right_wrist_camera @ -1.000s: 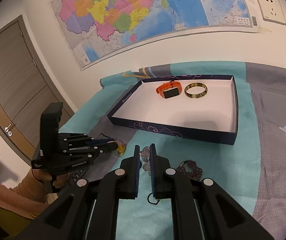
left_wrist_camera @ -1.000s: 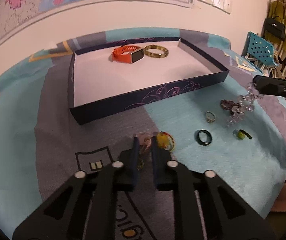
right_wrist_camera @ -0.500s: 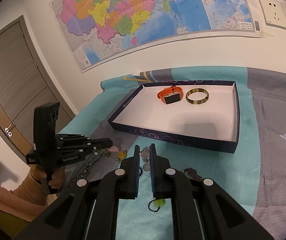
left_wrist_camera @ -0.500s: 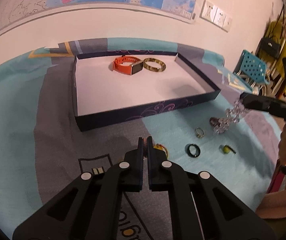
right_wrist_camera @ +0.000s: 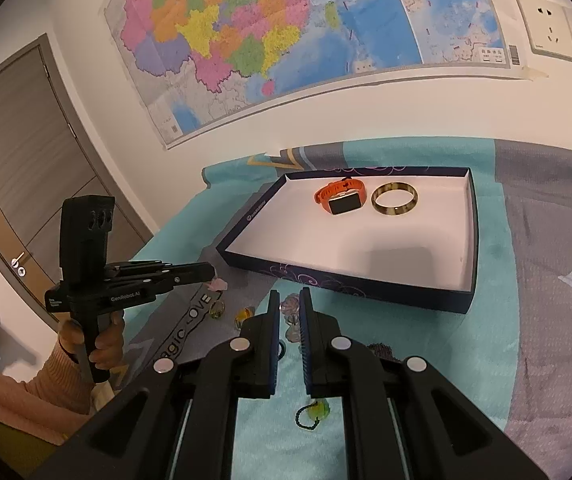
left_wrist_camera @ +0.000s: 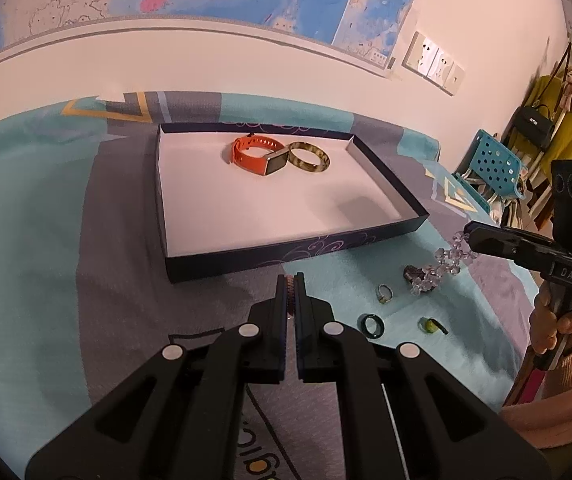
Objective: Organize jewelry
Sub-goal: 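Carry the crystal bracelet with the right gripper while the left gripper carries the pink ring into the box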
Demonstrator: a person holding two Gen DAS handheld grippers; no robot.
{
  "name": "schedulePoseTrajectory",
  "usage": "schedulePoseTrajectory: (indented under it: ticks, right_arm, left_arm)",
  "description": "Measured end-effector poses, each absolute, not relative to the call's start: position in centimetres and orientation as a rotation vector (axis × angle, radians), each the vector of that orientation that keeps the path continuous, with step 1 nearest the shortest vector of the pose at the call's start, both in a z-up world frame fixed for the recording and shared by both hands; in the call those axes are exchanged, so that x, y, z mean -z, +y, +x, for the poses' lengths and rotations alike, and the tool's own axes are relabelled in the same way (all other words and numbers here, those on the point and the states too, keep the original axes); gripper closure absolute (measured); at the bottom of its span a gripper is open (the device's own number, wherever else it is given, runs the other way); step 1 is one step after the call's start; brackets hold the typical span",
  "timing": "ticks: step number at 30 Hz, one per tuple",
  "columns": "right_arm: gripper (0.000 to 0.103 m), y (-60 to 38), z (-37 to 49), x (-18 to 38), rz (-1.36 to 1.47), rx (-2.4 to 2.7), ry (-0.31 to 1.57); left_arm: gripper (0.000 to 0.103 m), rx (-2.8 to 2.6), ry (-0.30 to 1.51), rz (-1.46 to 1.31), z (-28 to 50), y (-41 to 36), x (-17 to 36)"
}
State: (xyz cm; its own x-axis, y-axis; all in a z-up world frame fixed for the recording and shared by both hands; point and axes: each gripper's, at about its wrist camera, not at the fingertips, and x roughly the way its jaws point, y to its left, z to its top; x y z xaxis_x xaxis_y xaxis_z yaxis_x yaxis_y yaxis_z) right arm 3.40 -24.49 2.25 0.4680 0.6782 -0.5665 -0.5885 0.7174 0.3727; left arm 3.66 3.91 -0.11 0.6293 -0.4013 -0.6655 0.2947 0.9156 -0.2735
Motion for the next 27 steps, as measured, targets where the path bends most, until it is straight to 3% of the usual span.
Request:
schedulePoseTrajectory:
  ticks: [27]
  right_arm:
    - [0.095,-23.4,8.5,-5.4,0.113,-0.779,0.685]
  left_arm:
    - [0.099,0.424,0.741,-0.097,7.0,1.8,-2.7]
